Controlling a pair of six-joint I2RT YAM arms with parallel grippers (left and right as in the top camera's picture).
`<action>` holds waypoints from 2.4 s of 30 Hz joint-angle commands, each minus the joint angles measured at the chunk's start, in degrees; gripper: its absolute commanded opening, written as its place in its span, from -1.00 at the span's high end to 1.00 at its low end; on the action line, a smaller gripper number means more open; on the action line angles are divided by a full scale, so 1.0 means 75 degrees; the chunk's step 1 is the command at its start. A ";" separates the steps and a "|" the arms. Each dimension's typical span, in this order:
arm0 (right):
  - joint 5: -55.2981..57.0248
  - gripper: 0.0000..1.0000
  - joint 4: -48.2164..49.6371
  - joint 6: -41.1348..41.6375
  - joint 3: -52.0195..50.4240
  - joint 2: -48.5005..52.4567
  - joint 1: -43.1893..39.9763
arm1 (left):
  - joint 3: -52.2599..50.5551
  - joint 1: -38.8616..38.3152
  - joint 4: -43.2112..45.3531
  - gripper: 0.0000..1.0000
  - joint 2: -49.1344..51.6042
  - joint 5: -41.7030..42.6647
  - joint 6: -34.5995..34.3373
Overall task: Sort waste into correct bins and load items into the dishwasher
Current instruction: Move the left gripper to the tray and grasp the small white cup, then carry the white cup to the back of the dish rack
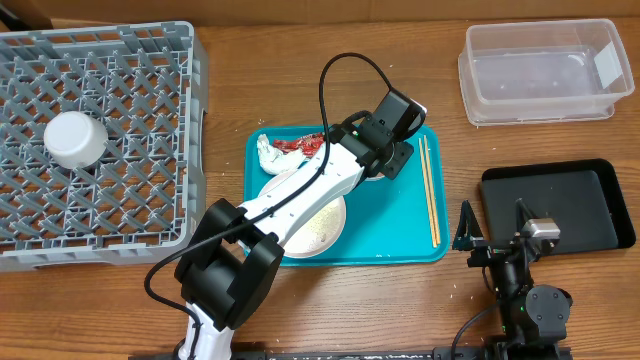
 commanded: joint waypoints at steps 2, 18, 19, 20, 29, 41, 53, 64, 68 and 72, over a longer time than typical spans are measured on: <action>0.0050 -1.00 0.0047 -0.0026 -0.0079 -0.0020 -0.0009 | -0.0119 0.0020 -0.0108 0.14 0.0166 0.0192 -0.0055; 0.0050 -1.00 0.0047 -0.0026 -0.0079 -0.0020 -0.0009 | 0.0697 0.0082 -0.0513 0.92 0.0204 0.0178 -0.0294; 0.0050 -1.00 0.0047 -0.0026 -0.0079 -0.0020 -0.0009 | 0.0947 0.0117 -0.0688 0.92 0.0187 0.0181 -0.0350; 0.0050 -1.00 0.0047 -0.0026 -0.0079 -0.0020 -0.0009 | 0.1224 0.0160 -0.0883 0.92 0.0143 0.0178 -0.0428; 0.0050 -1.00 0.0047 -0.0026 -0.0079 -0.0020 -0.0009 | 0.3716 0.1883 -0.2340 0.92 -0.0711 -0.0128 -0.1501; 0.0050 -1.00 0.0047 -0.0026 -0.0079 -0.0020 -0.0009 | 0.3797 0.7694 -0.1454 0.92 0.0041 0.4870 -0.2591; 0.0050 -1.00 0.0044 -0.0026 -0.0079 -0.0020 -0.0009 | 0.3797 1.0060 0.2433 0.92 0.2777 0.9973 -0.3835; 0.0050 -1.00 0.0047 -0.0026 -0.0079 -0.0020 -0.0009 | 0.3797 1.0410 0.3069 0.82 0.3421 0.9958 -0.4336; 0.0050 -1.00 0.0047 -0.0026 -0.0079 -0.0020 -0.0009 | 0.3797 1.0416 0.3042 0.86 0.3421 0.9687 -0.4214; 0.0050 -1.00 0.0047 -0.0026 -0.0079 -0.0020 -0.0009 | 0.3797 1.0416 0.3042 0.92 0.3421 0.9495 -0.3762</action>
